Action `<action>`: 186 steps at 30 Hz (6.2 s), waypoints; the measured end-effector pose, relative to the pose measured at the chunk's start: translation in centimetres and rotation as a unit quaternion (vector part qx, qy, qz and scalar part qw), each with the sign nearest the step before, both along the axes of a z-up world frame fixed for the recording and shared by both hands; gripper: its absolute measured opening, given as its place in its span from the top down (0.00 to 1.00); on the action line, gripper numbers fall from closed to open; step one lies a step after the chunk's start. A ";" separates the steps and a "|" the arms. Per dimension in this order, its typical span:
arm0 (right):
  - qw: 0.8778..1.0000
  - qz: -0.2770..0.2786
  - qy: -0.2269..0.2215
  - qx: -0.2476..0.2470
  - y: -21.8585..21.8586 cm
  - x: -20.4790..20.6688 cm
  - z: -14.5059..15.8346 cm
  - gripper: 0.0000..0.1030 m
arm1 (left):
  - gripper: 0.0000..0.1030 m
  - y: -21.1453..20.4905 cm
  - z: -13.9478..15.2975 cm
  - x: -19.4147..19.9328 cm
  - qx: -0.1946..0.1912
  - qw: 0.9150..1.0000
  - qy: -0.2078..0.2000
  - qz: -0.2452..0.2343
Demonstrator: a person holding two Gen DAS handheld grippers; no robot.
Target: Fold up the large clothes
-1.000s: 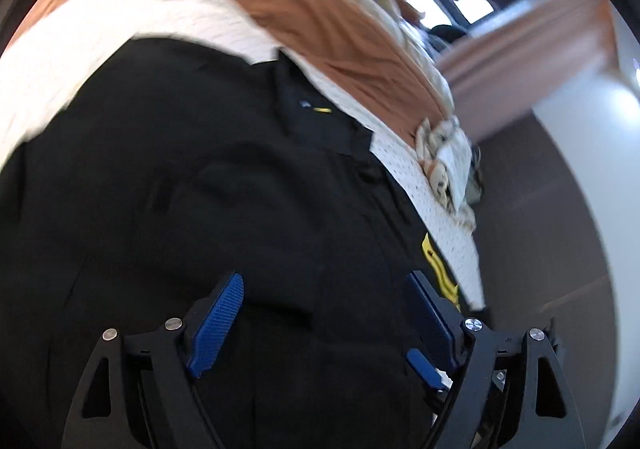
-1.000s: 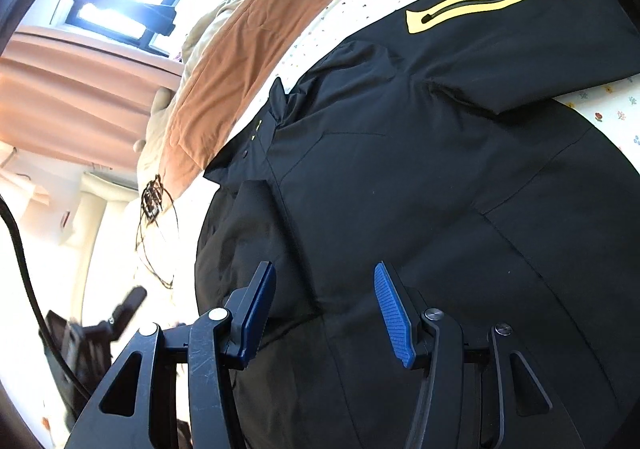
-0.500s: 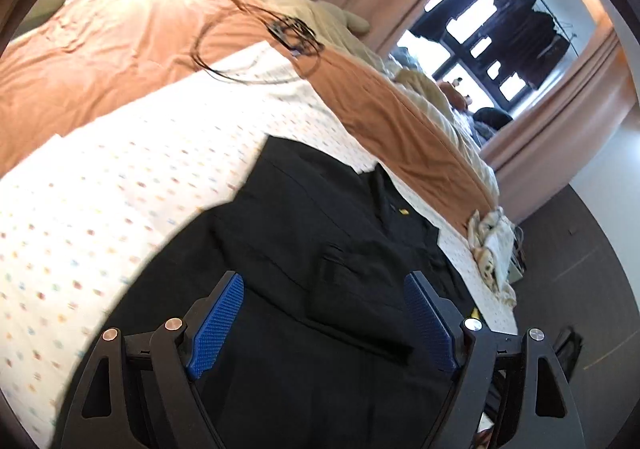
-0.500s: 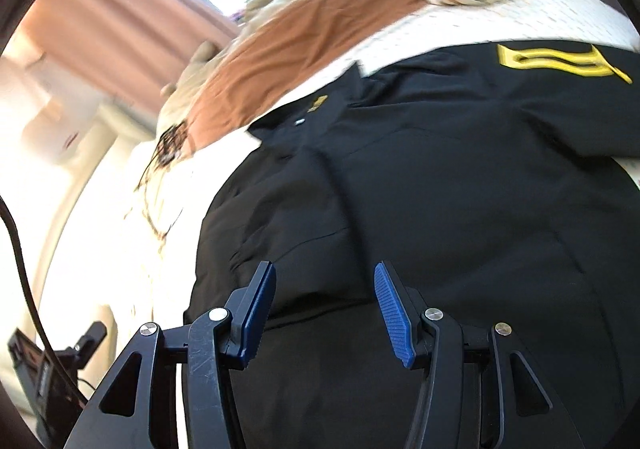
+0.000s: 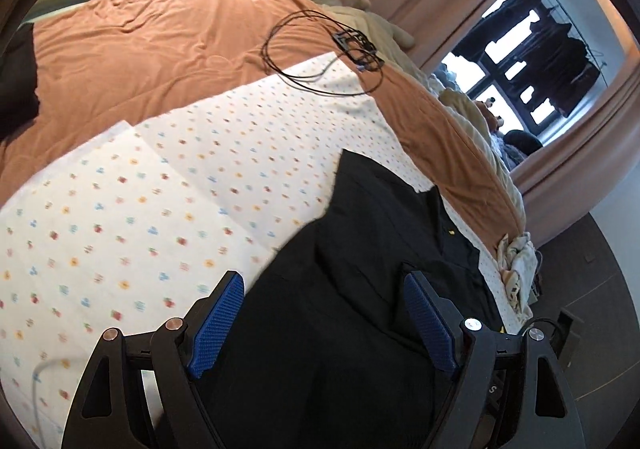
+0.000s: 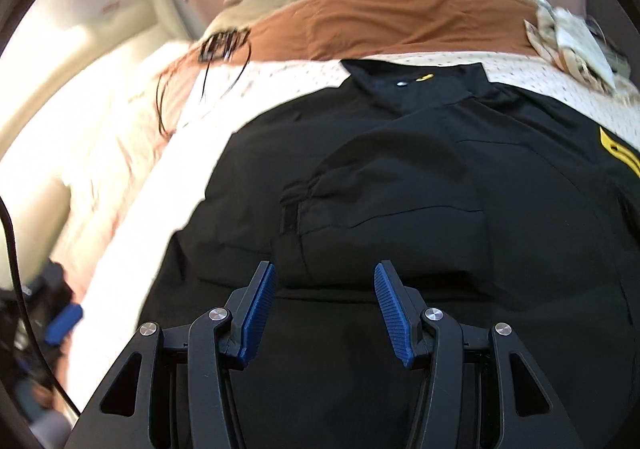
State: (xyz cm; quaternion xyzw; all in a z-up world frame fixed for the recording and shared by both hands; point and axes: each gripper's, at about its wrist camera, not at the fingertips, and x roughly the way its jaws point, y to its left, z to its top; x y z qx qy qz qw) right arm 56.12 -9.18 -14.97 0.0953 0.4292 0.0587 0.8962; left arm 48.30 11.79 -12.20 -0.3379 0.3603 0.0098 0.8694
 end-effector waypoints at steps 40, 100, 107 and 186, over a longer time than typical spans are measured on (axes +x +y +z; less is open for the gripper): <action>0.981 -0.151 -0.047 0.117 -15.8 -2.9 4.3 0.58 | 0.20 -7.2 -0.4 1.5 0.011 0.999 0.003 -0.032; 0.913 -0.364 -0.011 0.183 -36.9 -11.4 -0.2 0.41 | 0.01 -14.2 -0.3 2.6 0.092 0.992 -0.028 -0.088; 0.877 -0.451 -0.013 0.165 -41.3 -15.3 -1.1 0.41 | 0.01 -14.4 -1.0 3.1 0.087 0.992 -0.016 -0.089; 0.982 -0.098 0.026 0.160 -16.8 -3.0 0.1 0.46 | 0.01 -11.0 -1.9 2.8 0.018 0.998 0.015 -0.066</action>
